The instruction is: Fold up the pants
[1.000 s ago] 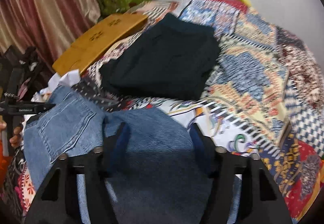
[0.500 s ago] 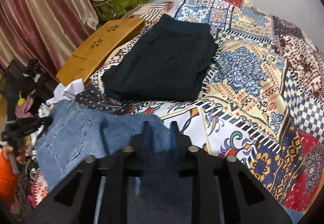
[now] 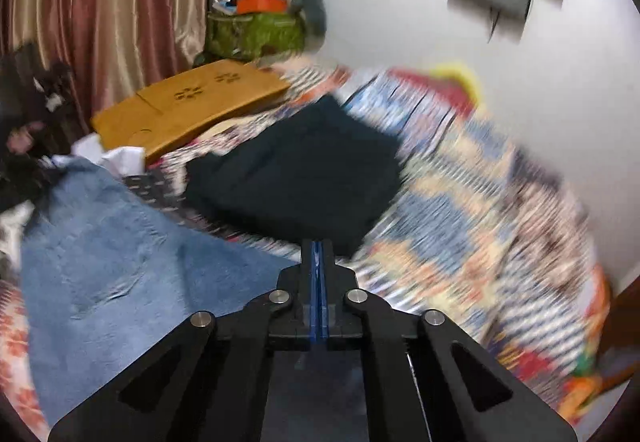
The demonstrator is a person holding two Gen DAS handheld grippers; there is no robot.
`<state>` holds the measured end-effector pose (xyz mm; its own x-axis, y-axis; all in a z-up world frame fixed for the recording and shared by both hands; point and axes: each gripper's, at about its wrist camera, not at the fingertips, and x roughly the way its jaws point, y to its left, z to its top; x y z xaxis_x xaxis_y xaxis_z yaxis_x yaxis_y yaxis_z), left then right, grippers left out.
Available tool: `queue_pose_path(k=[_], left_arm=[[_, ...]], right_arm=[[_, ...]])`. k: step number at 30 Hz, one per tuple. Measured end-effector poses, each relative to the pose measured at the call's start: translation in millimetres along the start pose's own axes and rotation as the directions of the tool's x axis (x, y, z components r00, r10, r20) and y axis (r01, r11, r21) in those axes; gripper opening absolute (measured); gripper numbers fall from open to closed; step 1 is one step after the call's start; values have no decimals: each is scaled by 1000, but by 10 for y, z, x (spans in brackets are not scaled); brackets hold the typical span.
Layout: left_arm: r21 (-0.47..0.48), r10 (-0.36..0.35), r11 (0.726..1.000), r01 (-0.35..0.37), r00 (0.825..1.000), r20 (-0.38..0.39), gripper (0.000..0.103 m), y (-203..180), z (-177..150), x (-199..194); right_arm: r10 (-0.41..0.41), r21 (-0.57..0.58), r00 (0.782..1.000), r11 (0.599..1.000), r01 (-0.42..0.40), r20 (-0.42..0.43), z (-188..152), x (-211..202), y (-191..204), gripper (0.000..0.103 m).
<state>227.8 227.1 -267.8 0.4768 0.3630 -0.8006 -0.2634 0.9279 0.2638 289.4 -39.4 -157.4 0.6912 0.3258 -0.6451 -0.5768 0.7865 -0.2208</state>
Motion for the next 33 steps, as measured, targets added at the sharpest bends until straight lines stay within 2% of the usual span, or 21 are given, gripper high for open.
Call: queue_pose_path(k=[1, 2, 3, 4, 6, 8, 10, 11, 13, 15, 17, 18, 20, 21, 24, 26, 29, 31, 33], left_arm=[[-8, -12, 1000, 12, 999, -36, 4, 51, -18, 121], [-16, -35, 999, 34, 997, -66, 4, 68, -33, 204], [-39, -85, 996, 80, 988, -131, 4, 81, -101, 379], [-46, -111, 993, 105, 980, -164, 4, 65, -168, 474], [-45, -134, 991, 128, 975, -177, 4, 9, -252, 521], [-39, -128, 992, 123, 979, -156, 4, -39, -298, 455], [-38, -123, 992, 118, 981, -152, 4, -53, -303, 416], [-44, -126, 992, 120, 980, -154, 4, -51, -305, 411], [-59, -135, 990, 127, 977, -163, 4, -36, -317, 408], [-73, -142, 989, 132, 976, -165, 4, -29, -345, 400], [-69, -115, 992, 105, 981, -154, 5, -68, -315, 402], [-61, -80, 996, 72, 987, -141, 5, -70, -310, 390], [-28, 6, 1000, -8, 996, -85, 5, -84, -276, 309], [-23, 17, 1000, -19, 997, -75, 5, -82, -259, 289], [2, 63, 998, -63, 997, -40, 5, -87, -169, 187], [11, 79, 997, -78, 997, -14, 5, -67, -104, 109], [-16, 57, 998, -57, 998, -6, 6, 4, -31, 76], [-32, 43, 999, -44, 999, -12, 7, 10, -27, 120], [-18, 47, 999, -48, 998, -42, 7, -54, -59, 254]], right_arm=[[0, 8, 1000, 1000, 0, -9, 46, 21, -56, 0], [33, 54, 998, 998, -30, -47, 87, 78, -165, 0], [75, 99, 993, 993, -66, -89, 100, 140, -239, 0], [120, 142, 983, 985, -100, -140, 85, 217, -302, 0], [167, 172, 970, 976, -136, -175, 16, 258, -304, 2], [242, 195, 948, 960, -203, -205, -55, 264, -250, 15], [303, 227, 930, 940, -255, -208, -122, 248, -197, 54], [326, 231, 926, 932, -280, -190, -136, 240, -160, 58], [339, 201, 919, 933, -300, -202, -162, 288, -69, 59], [339, 194, 909, 935, -297, -244, -200, 437, 13, 59], [394, 249, 878, 910, -331, -273, -249, 591, 49, 47], [401, 269, 871, 905, -329, -285, -261, 622, 55, 39], [378, 263, 888, 913, -312, -262, -249, 542, 74, 27], [361, 247, 899, 921, -301, -249, -242, 485, 93, 21], [284, 157, 940, 954, -256, -189, -199, 289, 170, 15], [267, 135, 950, 960, -246, -162, -138, 229, 142, 13], [236, 121, 963, 968, -220, -132, -32, 242, 30, 8], [227, 139, 966, 968, -209, -128, 6, 300, -35, 8], [218, 140, 962, 971, -196, -166, -6, 441, -26, 9]])
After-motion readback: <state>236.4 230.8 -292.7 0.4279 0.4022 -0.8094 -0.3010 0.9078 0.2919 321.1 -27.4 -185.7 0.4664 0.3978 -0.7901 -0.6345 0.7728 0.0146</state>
